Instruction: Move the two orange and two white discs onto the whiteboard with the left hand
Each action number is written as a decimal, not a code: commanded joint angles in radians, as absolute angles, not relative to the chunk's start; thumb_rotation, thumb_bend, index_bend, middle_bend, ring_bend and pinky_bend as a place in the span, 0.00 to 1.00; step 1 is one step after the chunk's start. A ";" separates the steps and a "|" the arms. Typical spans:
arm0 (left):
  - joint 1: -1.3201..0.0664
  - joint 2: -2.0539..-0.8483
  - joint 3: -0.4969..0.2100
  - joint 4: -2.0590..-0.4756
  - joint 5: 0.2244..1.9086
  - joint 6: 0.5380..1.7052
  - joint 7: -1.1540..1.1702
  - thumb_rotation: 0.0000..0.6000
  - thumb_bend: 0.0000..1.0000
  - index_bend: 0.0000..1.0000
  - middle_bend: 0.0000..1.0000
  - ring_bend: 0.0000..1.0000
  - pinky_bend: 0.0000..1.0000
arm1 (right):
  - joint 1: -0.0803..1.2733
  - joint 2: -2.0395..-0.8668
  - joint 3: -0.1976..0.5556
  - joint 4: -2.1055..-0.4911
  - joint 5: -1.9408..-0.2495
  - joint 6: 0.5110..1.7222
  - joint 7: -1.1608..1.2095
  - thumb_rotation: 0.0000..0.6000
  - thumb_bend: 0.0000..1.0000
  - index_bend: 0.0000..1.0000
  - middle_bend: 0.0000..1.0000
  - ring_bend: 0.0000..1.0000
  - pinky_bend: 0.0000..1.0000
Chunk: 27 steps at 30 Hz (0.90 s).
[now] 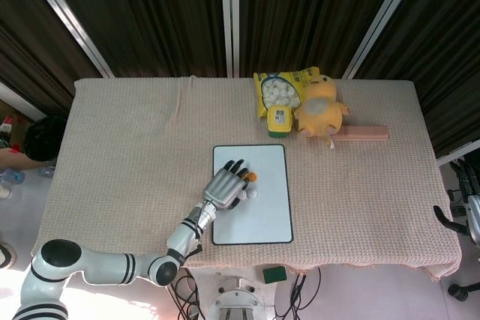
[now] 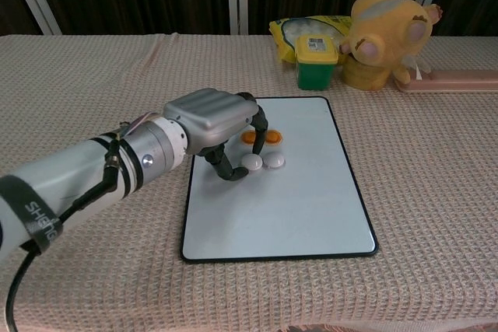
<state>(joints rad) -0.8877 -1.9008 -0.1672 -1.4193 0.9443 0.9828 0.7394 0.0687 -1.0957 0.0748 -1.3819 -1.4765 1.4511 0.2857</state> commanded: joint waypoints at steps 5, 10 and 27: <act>-0.893 -1.902 -0.167 -1.412 0.939 0.985 0.745 1.00 0.28 0.50 0.19 0.06 0.14 | 0.068 -1.097 0.075 -1.376 -1.476 1.450 0.292 1.00 0.28 0.00 0.00 0.00 0.00; -0.896 -1.901 -0.165 -1.414 0.939 0.987 0.744 1.00 0.28 0.50 0.19 0.06 0.14 | 0.068 -1.097 0.076 -1.373 -1.476 1.452 0.296 1.00 0.28 0.00 0.00 0.00 0.00; -0.901 -1.900 -0.156 -1.416 0.926 0.991 0.756 1.00 0.28 0.39 0.19 0.06 0.14 | 0.064 -1.097 0.078 -1.365 -1.477 1.458 0.309 1.00 0.29 0.00 0.00 0.00 0.00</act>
